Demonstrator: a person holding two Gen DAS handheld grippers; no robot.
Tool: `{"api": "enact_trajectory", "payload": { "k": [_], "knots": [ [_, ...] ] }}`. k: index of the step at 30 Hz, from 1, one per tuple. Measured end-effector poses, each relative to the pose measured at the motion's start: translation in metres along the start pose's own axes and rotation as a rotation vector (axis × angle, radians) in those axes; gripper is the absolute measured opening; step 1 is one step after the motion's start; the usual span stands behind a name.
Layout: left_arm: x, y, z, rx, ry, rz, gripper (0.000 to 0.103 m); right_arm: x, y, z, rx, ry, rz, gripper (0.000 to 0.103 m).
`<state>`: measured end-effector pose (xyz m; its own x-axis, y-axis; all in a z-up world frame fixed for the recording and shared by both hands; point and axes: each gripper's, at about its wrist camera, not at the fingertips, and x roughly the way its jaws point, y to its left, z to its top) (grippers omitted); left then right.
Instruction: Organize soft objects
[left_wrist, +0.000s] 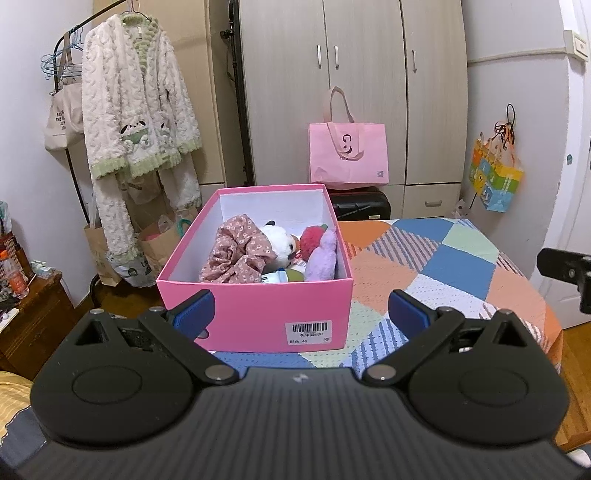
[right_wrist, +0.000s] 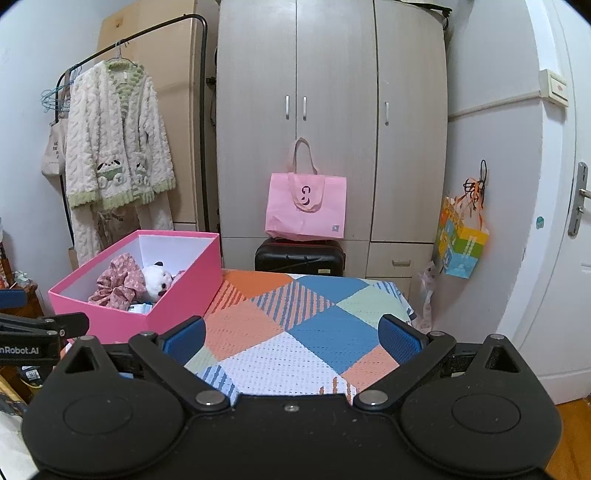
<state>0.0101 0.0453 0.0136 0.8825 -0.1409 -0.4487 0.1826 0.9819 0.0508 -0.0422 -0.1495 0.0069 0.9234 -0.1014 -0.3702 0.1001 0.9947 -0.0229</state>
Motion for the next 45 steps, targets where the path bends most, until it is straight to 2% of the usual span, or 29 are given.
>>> {"api": "enact_trajectory", "payload": {
  "k": [22,34,40,45],
  "knots": [
    [-0.0032,-0.0021,-0.0035,0.013,-0.032,0.019,0.102,-0.0032,0.0026,-0.0042,-0.008,-0.009,-0.014,0.101],
    [-0.0022,-0.0016,-0.0056,0.011,-0.073,0.019,0.102,-0.0024,-0.0014,-0.0063,0.008,-0.037,-0.070,0.101],
    [-0.0010,-0.0018,-0.0073,0.010,-0.062,-0.024,0.102,-0.0044,-0.0007,-0.0084,0.007,-0.042,-0.066,0.101],
    [-0.0014,-0.0027,-0.0077,0.010,-0.065,-0.028,0.102,-0.0041,-0.0012,-0.0089,0.009,-0.041,-0.067,0.101]
  ]
}}
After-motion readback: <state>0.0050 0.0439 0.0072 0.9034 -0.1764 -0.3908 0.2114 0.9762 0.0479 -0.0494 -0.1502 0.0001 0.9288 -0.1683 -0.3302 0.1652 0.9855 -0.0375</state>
